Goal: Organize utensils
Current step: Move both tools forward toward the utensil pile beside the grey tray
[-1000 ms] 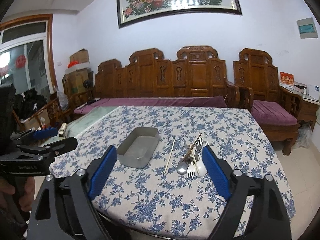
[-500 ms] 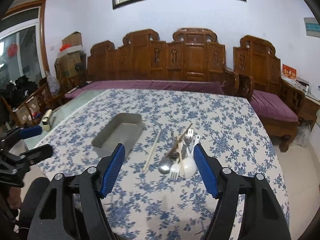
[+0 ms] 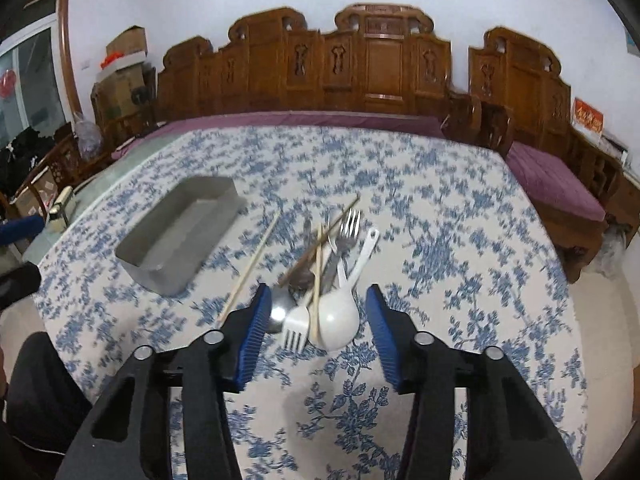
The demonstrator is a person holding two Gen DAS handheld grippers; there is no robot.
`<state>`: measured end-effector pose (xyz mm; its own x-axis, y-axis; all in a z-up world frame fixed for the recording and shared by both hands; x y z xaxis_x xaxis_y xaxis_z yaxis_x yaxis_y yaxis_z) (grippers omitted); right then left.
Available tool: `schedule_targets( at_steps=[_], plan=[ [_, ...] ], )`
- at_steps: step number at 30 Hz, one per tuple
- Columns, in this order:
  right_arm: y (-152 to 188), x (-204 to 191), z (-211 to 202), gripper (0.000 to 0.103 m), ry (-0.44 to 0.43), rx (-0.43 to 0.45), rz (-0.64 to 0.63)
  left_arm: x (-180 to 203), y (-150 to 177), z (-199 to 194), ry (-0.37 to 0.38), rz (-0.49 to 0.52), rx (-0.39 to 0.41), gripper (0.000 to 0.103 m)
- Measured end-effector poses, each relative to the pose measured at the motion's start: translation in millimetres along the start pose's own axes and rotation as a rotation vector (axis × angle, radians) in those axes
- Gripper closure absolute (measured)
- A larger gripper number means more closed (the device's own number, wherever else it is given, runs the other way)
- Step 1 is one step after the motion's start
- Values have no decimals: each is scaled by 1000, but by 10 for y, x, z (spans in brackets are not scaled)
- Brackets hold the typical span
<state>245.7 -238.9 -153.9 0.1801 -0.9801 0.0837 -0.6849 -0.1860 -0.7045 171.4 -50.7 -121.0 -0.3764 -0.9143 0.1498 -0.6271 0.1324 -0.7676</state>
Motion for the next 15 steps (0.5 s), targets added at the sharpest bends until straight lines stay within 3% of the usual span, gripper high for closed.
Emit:
schedule_targets(
  at_steps=[7, 12, 15],
  plan=[
    [114, 8, 409, 77, -80, -71, -4, -32, 5, 402, 45, -30, -60, 8],
    [25, -87, 672, 83, -117, -107, -11, -52, 40, 639, 67, -46, -100, 13],
    [-31, -190, 882, 84, -93, -139, -42, -54, 53, 718, 68, -36, -116, 16]
  ],
)
Point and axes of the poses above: each gripper's, at about its wrist camera, not at the fingertips, and z roughly the way its jaws point, x to its right, y to its underside, the point moved 3 cm from there along z, roughly the way its jaws point, and after that the axes turned 14 degrees about y, right-handed, at the moved point
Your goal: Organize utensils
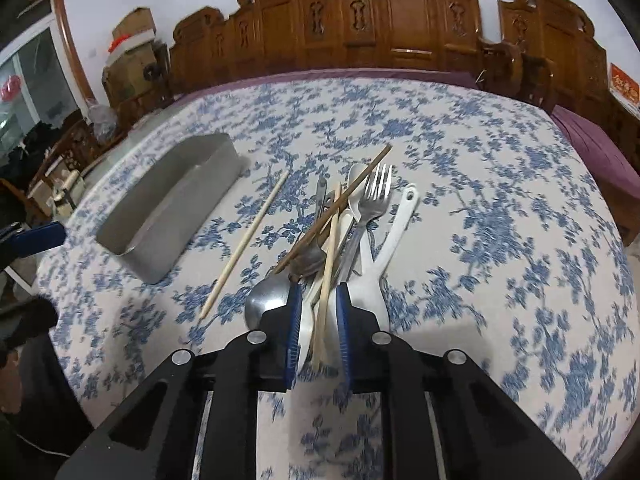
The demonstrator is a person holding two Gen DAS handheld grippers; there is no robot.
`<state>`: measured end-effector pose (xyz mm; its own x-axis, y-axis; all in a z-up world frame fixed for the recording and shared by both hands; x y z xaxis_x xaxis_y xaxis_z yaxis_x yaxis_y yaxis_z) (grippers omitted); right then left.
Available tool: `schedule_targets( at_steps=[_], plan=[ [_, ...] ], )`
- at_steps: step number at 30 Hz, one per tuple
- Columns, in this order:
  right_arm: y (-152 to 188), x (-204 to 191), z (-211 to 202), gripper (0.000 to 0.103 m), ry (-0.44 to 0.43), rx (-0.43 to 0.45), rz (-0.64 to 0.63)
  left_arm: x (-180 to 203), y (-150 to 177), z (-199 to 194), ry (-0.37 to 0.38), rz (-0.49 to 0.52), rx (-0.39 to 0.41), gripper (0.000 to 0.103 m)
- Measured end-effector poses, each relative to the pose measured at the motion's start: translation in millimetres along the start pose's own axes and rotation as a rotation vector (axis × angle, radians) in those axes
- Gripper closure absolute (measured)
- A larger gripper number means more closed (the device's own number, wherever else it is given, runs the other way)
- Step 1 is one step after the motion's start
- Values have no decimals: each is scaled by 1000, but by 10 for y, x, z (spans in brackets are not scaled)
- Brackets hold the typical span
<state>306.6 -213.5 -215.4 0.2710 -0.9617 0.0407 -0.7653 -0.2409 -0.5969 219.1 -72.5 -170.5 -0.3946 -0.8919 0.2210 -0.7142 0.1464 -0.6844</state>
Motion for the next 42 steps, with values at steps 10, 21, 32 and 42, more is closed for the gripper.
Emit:
schedule_targets(
  at_steps=[10, 21, 32, 42],
  plan=[
    [-87, -76, 313, 93, 71, -94, -76, -19, -13, 237, 4, -9, -34, 25],
    [-43, -36, 171, 103, 33, -73, -52, -117, 147, 647, -9, -20, -129, 32],
    [-130, 28, 289, 80, 20, -72, -18, -204, 133, 785, -20, -30, -156, 35],
    [-128, -60, 375, 98, 38, -96, -71, -197, 104, 870, -18, -16, -172, 35]
  ],
)
Point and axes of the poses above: each gripper's, at about its wrist camera, not at the fingertips, and z roughly the way its jaws point, x to its right, y to its underside, the point moved 3 cm from there along z, roughly the way its jaws point, and after that the axes turned 14 degrees about y, right-handed, at the moved point
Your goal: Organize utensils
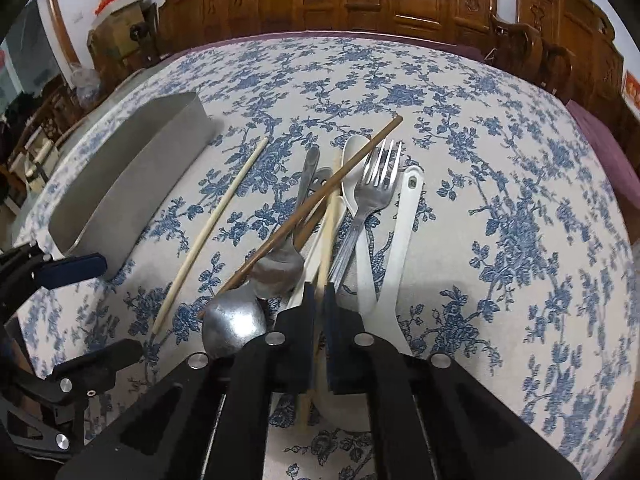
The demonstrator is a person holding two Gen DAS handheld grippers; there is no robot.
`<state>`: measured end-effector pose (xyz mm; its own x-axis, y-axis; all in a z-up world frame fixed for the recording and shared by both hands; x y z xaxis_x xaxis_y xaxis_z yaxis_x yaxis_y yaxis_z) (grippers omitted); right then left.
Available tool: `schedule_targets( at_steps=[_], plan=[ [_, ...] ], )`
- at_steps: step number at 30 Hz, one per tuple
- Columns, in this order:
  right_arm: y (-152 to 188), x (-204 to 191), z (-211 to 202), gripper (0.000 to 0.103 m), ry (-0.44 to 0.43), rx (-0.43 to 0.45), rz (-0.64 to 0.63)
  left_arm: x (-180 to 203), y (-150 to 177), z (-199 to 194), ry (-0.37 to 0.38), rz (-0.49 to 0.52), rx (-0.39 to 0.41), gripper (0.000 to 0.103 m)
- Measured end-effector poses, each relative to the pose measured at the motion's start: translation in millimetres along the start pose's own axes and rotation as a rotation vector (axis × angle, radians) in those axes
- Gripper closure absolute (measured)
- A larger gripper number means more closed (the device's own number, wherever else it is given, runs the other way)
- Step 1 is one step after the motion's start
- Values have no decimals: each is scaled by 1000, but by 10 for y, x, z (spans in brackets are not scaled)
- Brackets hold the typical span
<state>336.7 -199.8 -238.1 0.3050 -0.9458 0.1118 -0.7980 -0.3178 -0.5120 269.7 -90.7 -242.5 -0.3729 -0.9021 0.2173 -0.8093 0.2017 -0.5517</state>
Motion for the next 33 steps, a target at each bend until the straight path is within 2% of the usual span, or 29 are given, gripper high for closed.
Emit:
schedule_targets(
  at_steps=[3, 5, 9, 13, 23, 27, 29, 31, 33],
  plan=[
    [7, 24, -68, 99, -2, -1, 7, -15, -18, 41, 2, -2, -7, 39],
    [28, 72, -141, 99, -2, -4, 30, -37, -34, 79, 6, -12, -13, 45],
    [109, 144, -267, 99, -5, 2, 55, -58, -65, 148, 13, -26, -20, 48],
    [211, 224, -399, 100, 4, 13, 71, -60, -77, 219, 15, -29, -32, 54],
    [424, 228, -377, 103, 32, 1, 5, -124, -108, 408, -11, -58, -84, 73],
    [424, 224, -415, 103, 0, 21, 17, -127, -129, 420, -27, -49, -85, 81],
    [401, 207, -460, 102, -25, 39, 25, -142, -142, 426, -32, -47, -85, 91],
    [383, 162, -489, 101, -48, 49, 19, -164, -150, 425, -31, -55, -84, 96],
    [387, 99, -480, 101, -68, 40, 7, -186, -151, 419, -24, -66, -82, 98]
  ],
)
Point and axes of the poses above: each gripper's, at about its wrist camera, not at the fingertips, and z roughly the way its jaws point, x to its right, y to its underside, the point moved 3 cm from there along z, roughly the way its jaws point, and after that the axes turned 14 degrees about y, right-handed, at the moved point
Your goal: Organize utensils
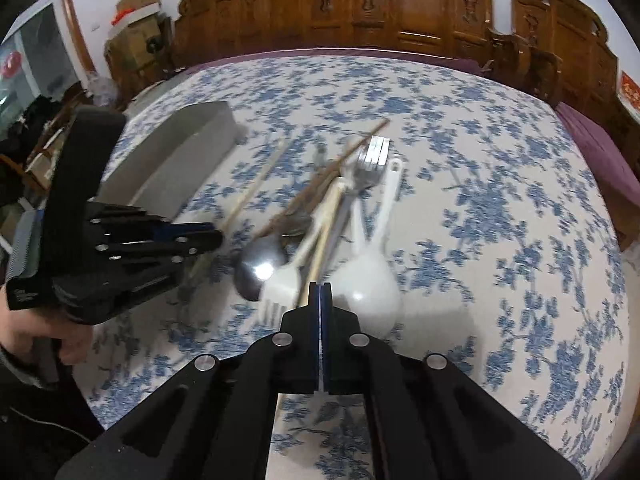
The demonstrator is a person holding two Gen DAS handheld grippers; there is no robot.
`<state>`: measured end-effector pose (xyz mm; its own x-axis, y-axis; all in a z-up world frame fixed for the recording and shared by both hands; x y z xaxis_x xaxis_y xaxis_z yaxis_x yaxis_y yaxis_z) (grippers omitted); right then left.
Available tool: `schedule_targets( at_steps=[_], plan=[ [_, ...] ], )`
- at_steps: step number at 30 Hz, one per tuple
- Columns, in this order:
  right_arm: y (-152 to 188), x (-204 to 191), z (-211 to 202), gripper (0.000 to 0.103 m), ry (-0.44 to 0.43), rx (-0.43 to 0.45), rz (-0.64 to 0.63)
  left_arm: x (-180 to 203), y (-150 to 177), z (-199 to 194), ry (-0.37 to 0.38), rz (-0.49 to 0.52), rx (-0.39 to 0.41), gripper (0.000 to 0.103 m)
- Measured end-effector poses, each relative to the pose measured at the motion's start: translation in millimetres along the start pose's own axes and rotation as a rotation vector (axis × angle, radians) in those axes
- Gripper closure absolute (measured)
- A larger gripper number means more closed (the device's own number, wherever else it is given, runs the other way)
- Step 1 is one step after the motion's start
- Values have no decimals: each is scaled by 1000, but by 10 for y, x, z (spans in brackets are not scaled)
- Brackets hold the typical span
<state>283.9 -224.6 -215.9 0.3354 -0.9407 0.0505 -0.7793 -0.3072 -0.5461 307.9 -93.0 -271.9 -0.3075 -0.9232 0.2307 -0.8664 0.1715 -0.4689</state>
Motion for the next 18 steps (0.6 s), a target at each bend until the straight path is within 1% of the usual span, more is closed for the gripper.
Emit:
schedule_targets(
  at_steps=[2, 6, 9, 13, 18],
  plan=[
    [48, -68, 46, 101, -35, -35, -8, 7, 19, -8, 3, 2, -1, 99],
    [151, -154, 84, 99, -29, -60, -19, 36, 59, -47, 19, 5, 0, 99],
    [199, -178, 100, 97, 1, -72, -25, 65, 93, -135, 36, 4, 19, 99],
    [258, -166, 125, 85, 27, -90, -15, 116, 137, -277, 49, 15, 46, 99],
    [263, -162, 231, 84, 42, -116, -6, 159, 206, -537, 84, 9, 97, 99]
  ],
)
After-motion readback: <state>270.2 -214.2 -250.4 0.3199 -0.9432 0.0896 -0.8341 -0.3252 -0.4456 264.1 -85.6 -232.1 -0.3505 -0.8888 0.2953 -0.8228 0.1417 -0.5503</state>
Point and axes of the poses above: each gripper's, at about its wrist camera, not at the fingertips, and z roughly the way its jaws point, x to its right, y to its underside, the point moved 3 cm from there along z, roughly the way its jaws point, and after that the axes turned 14 degrees about y, right-handed, at the moved point
